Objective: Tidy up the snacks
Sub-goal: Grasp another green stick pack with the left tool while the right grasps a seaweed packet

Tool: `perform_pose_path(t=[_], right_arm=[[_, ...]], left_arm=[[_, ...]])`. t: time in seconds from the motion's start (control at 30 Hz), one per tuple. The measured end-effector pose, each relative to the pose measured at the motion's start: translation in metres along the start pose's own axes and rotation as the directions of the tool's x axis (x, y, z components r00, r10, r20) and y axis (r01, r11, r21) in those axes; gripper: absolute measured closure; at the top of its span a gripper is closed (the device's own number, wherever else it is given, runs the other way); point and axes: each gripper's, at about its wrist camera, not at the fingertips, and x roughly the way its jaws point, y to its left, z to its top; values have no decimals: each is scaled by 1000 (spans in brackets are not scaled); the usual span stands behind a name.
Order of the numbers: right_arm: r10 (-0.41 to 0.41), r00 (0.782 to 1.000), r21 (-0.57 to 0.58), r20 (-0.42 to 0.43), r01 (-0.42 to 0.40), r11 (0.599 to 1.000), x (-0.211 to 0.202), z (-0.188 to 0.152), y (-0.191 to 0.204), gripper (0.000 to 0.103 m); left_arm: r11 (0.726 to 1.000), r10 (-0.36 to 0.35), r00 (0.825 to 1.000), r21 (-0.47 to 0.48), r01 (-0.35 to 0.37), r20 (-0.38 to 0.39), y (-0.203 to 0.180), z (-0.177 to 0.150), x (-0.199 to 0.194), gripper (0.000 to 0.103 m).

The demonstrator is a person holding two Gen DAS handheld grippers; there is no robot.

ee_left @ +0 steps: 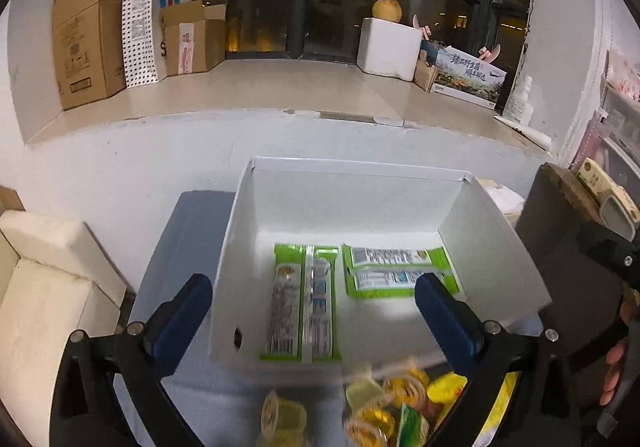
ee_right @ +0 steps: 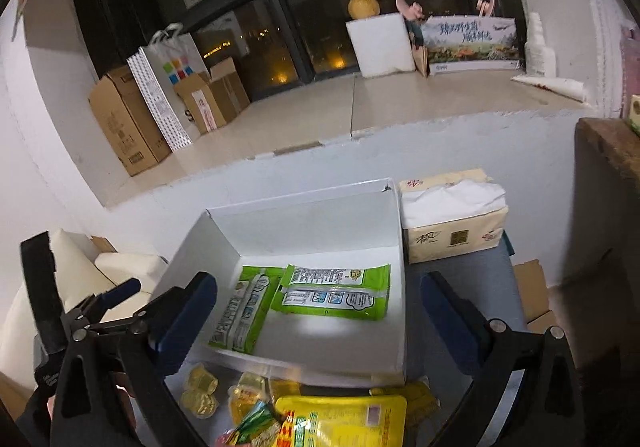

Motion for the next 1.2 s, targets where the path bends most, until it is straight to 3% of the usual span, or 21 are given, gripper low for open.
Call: perform_pose_path(t=[0.1, 0.23, 0.37, 0.43, 0.57, 0.7, 1.0, 1.03, 1.1, 1.2], right_arm=[[48, 999, -11, 21, -48, 999, -32, -16, 6, 0], [49, 997, -58, 65, -45, 997, -82, -64, 13, 0], [31, 999, -57, -37, -33, 998, -103, -124, 11, 0], [22, 998, -50, -61, -25, 998, -108, -151, 8, 0], [-81, 987, -130, -137, 63, 990, -101, -200, 10, 0], [-94, 980, -162, -176, 66, 985, -85, -218, 18, 0], [-154, 948, -214, -280, 95, 972, -41, -239, 25, 0], [-153, 947, -215, -284, 93, 972, -40, -241, 25, 2], [-166, 940, -225, -299, 99, 969, -37, -245, 25, 34], [-119, 948, -214, -296, 56, 975, -46, -246, 25, 33]], left_arm=[[1000, 12, 1000, -2, -11, 26, 1, -15, -29, 0], [999, 7, 998, 34, -9, 66, -3, -51, -75, 0], [999, -31, 994, -3, 32, 102, -1, -106, -121, 0], [997, -61, 995, -43, 64, 78, 2, -129, -134, 0], [996, -67, 997, -50, 69, 46, -1, -175, -160, 0], [998, -61, 998, -28, 61, 8, -4, -200, -172, 0], [993, -120, 993, 17, 120, -11, -10, -214, -183, 0], [992, -123, 992, 23, 123, -10, -11, -214, -183, 0], [991, -128, 992, 35, 129, -18, -15, -216, -181, 0], [990, -132, 990, 46, 134, -38, -21, -217, -175, 0]])
